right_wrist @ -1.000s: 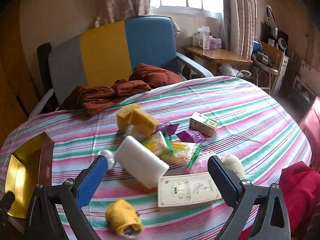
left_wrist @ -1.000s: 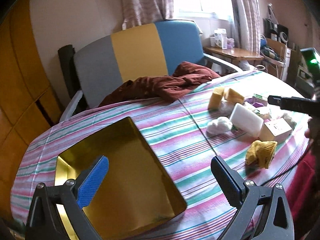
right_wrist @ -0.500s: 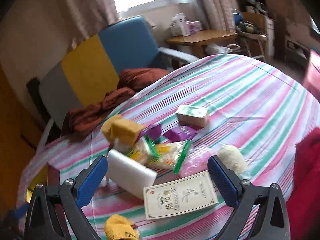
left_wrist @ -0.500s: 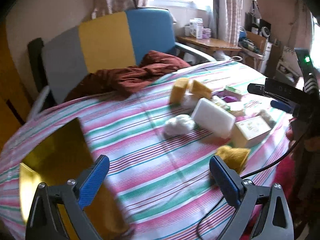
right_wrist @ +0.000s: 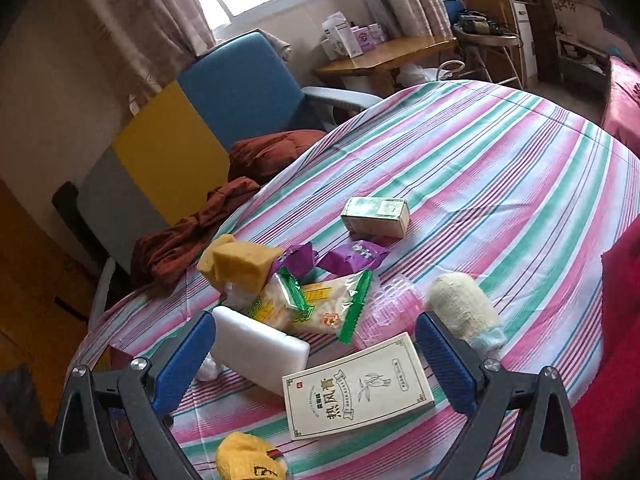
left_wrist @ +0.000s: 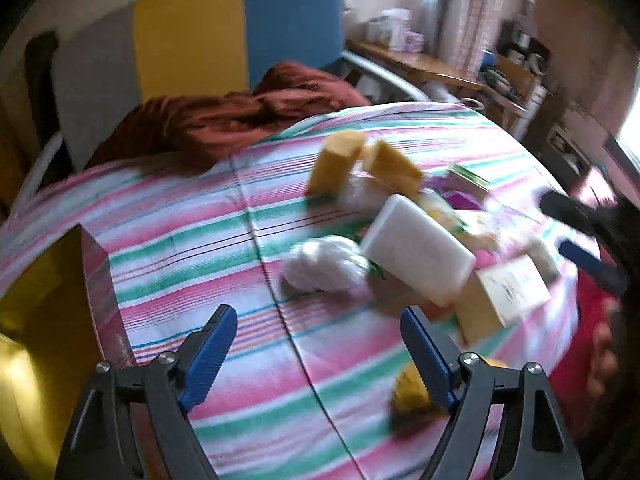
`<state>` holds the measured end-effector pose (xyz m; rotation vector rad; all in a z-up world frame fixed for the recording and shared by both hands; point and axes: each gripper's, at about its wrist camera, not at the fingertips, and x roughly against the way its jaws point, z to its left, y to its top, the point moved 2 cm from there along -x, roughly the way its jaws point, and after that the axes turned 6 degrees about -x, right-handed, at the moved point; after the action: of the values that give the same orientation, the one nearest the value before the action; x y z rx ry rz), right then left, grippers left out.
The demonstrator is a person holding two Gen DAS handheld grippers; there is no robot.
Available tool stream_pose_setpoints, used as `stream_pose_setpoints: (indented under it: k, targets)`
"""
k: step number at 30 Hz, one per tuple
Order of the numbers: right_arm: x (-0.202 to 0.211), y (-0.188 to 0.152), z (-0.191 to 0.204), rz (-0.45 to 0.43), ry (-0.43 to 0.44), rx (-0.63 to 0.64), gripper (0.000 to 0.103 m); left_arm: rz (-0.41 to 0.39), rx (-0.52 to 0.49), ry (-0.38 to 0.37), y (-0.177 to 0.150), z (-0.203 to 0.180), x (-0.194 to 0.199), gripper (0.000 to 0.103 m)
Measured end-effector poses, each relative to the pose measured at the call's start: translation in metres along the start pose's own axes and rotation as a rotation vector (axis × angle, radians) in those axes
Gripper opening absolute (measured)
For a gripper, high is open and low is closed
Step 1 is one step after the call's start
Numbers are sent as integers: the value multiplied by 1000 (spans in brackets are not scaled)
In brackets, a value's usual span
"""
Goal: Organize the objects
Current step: 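Reach both tools toward the scattered items on the tablecloth, then grasp the wrapped white ball with the left tool while the right tool grasps the yellow sock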
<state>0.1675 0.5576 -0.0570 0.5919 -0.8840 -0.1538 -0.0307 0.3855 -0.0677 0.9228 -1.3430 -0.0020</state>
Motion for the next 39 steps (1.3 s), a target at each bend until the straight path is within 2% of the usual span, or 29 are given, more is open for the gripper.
stream_pose_setpoints:
  k: [3, 5, 10, 13, 14, 15, 16, 18, 23, 27, 30, 34, 37, 39]
  targets:
    - [-1, -1, 4, 10, 16, 13, 102, 22, 36, 13, 7, 11, -20, 84]
    - [-2, -3, 8, 24, 37, 29, 102, 20, 12, 28, 10, 10, -28, 85]
    - [-7, -8, 16, 57, 52, 64, 102, 12, -68, 7, 17, 0, -45, 89]
    - [-9, -9, 18, 63, 48, 70, 102, 18, -62, -15, 23, 2, -59, 89]
    - [-9, -9, 18, 63, 47, 71, 102, 20, -58, -21, 25, 3, -62, 88]
    - [-9, -10, 18, 65, 45, 73, 102, 35, -52, -26, 26, 4, -68, 81]
    - [-10, -9, 18, 66, 44, 76, 102, 51, -42, -45, 25, 5, -72, 68]
    - [-10, -9, 19, 67, 45, 83, 99, 68, -10, -84, 21, 9, -75, 67]
    - [-10, -11, 25, 68, 60, 113, 96, 47, 21, -96, 8, 12, -59, 65]
    - [-11, -16, 34, 108, 130, 134, 93, 18, 32, -68, -5, 12, -38, 65]
    - [-18, -25, 45, 197, 217, 167, 92, -11, 42, -58, -11, 13, -18, 65]
    - [-25, -48, 72, 300, 270, 303, 88, -63, 53, -30, -19, 20, 16, 65]
    - [-29, -68, 85, 368, 267, 396, 85, -99, 55, -16, -25, 27, 40, 66]
    - [-37, -84, 92, 426, 235, 460, 80, -118, 56, -11, -31, 32, 54, 66]
